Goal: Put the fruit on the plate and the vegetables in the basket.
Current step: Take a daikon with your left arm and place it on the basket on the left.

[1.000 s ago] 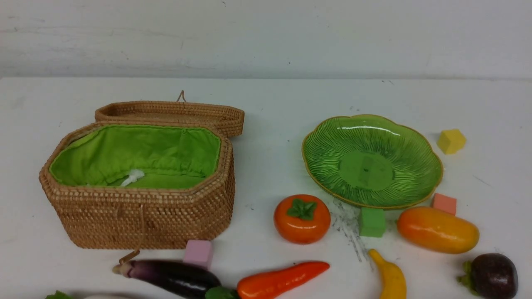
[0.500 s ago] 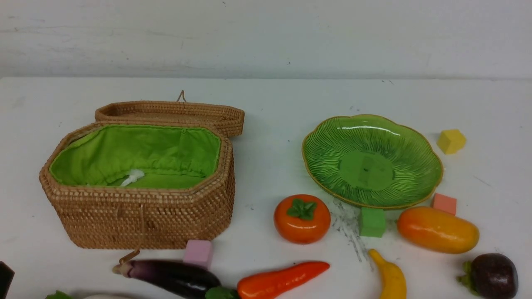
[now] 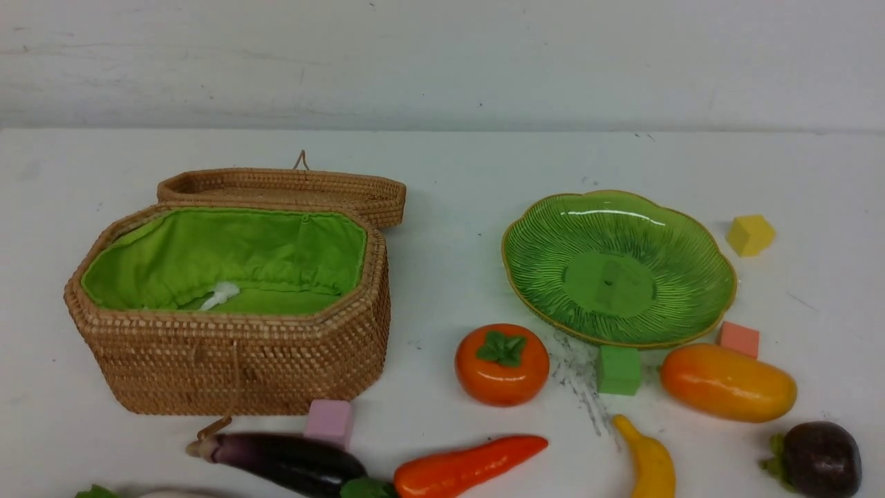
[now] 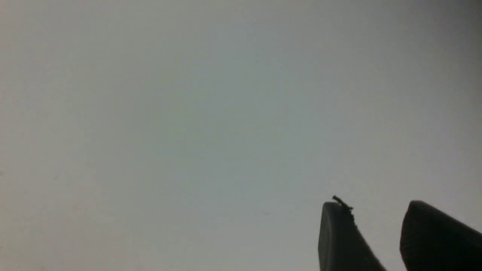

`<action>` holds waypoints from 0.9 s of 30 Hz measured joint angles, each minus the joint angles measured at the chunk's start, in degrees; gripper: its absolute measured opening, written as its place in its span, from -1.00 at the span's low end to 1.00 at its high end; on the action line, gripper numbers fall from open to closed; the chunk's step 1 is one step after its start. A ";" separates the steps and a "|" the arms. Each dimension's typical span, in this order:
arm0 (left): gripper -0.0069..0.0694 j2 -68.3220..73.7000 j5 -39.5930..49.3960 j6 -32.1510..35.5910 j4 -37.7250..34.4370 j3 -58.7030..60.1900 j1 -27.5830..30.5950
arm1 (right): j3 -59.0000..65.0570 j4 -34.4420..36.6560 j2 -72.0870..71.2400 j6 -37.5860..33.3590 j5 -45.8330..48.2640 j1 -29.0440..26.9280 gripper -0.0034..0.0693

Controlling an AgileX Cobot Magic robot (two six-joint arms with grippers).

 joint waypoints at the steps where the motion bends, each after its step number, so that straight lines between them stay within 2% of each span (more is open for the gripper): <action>1: -0.19 0.66 1.66 0.00 0.36 -2.60 0.00 | 0.00 0.43 0.00 -0.88 -1.28 0.00 -0.23; 3: -0.19 2.18 6.76 0.00 0.90 -7.65 0.00 | 0.00 0.88 0.00 -1.90 -2.20 0.00 -0.23; 9: -0.19 15.81 44.44 0.05 6.81 -33.57 0.00 | 0.00 1.43 0.00 -3.21 -2.97 0.00 -0.23; 10: -0.19 18.11 49.12 0.05 7.37 -36.38 0.00 | 0.00 1.43 0.00 -3.21 -2.97 0.00 -0.23; 11: -0.19 19.30 50.23 0.05 7.65 -37.04 0.00 | 0.00 1.43 0.00 -3.21 -2.97 0.00 -0.23; 12: -0.19 23.41 58.11 0.05 8.90 -41.50 0.00 | 0.00 1.43 0.00 -3.21 -2.97 0.00 -0.23; 14: -0.19 29.46 65.54 0.05 10.45 -45.29 0.00 | 0.00 1.47 0.00 -3.21 -2.97 0.00 -0.23; 21: -0.19 37.95 68.83 -0.01 10.41 -45.82 0.00 | 0.00 1.47 0.00 -3.21 -2.84 0.00 -0.23; 27: -0.19 46.70 81.18 -0.01 6.78 -43.97 0.00 | 0.00 1.47 0.00 -3.21 1.07 0.00 -0.23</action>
